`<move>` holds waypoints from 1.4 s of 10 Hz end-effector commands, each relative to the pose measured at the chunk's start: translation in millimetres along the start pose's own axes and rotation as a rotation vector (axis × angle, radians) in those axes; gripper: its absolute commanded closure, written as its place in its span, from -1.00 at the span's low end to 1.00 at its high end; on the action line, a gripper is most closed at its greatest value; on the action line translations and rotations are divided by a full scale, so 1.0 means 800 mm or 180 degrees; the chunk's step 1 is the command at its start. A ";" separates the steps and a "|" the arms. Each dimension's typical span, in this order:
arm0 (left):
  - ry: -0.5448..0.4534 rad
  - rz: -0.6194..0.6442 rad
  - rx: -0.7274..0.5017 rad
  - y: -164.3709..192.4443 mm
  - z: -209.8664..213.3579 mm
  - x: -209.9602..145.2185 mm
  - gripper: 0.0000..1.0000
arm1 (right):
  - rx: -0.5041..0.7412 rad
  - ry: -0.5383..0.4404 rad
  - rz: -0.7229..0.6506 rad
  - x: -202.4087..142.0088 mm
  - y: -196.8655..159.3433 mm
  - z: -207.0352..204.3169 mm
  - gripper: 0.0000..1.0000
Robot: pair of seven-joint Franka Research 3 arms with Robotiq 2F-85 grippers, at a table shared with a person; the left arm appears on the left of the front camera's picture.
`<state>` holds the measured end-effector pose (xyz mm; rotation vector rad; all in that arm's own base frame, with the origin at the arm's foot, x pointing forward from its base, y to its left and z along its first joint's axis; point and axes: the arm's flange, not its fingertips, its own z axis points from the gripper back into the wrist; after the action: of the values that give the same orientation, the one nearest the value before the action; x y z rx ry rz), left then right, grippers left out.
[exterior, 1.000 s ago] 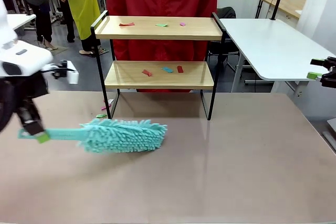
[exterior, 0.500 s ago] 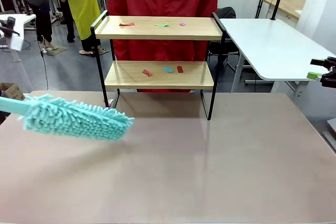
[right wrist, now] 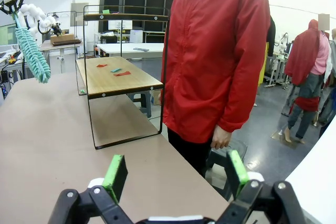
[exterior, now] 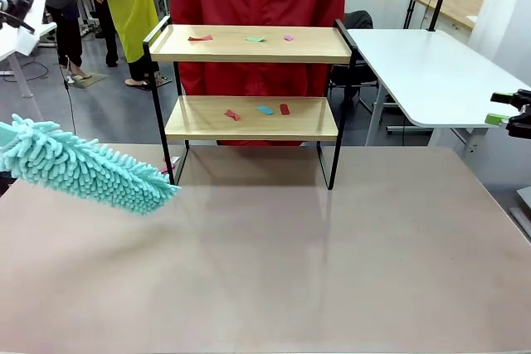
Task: Clean the shelf.
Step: Clean the specific section of the Shelf indicated by the human with the Duster.
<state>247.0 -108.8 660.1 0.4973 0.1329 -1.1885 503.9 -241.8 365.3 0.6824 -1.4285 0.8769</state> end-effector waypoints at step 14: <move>-0.0134 0.0023 -0.0083 -0.004 0.001 -0.007 0.74 | 0.0000 0.0060 -0.0039 0.006 0.000 -0.003 -1.00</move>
<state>244.7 -105.7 661.7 0.4664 0.1158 -1.1999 503.9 -241.9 365.3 0.6823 -1.4285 0.8768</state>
